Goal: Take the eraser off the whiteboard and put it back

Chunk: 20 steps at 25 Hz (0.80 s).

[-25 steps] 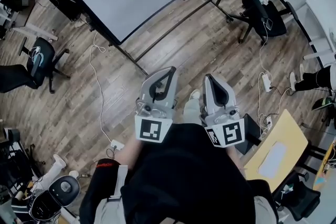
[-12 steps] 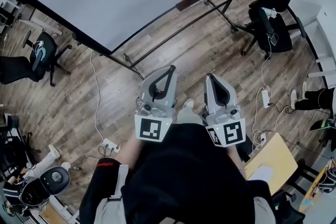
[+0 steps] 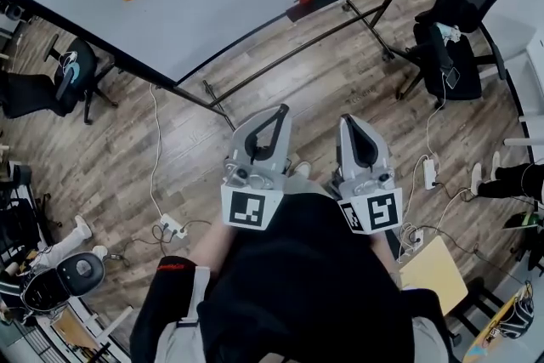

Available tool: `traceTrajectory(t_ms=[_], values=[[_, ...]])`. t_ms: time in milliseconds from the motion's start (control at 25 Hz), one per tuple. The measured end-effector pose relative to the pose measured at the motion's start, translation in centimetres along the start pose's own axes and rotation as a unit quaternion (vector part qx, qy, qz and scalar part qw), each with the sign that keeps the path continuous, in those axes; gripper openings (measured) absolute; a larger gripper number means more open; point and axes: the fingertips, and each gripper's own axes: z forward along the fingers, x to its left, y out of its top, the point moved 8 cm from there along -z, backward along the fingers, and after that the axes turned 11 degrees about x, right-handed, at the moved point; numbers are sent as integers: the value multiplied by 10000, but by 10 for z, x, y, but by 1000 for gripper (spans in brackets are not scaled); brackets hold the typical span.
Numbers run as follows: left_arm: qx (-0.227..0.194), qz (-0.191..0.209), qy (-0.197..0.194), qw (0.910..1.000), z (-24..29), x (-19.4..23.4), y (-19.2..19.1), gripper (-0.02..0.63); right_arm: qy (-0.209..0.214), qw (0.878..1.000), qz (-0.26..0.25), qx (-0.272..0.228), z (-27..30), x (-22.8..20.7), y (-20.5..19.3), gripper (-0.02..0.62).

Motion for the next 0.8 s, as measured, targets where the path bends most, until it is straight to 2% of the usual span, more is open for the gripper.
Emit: traceTrajectory(t_ms=[360,800], values=[[70,-24,517,9986,19,48,-15,2,438,9989,-122,143,64,-3,7,2],[23,35,726,9974,78,121,-27,2,718,9971,-205,172,159,-14,25,2]])
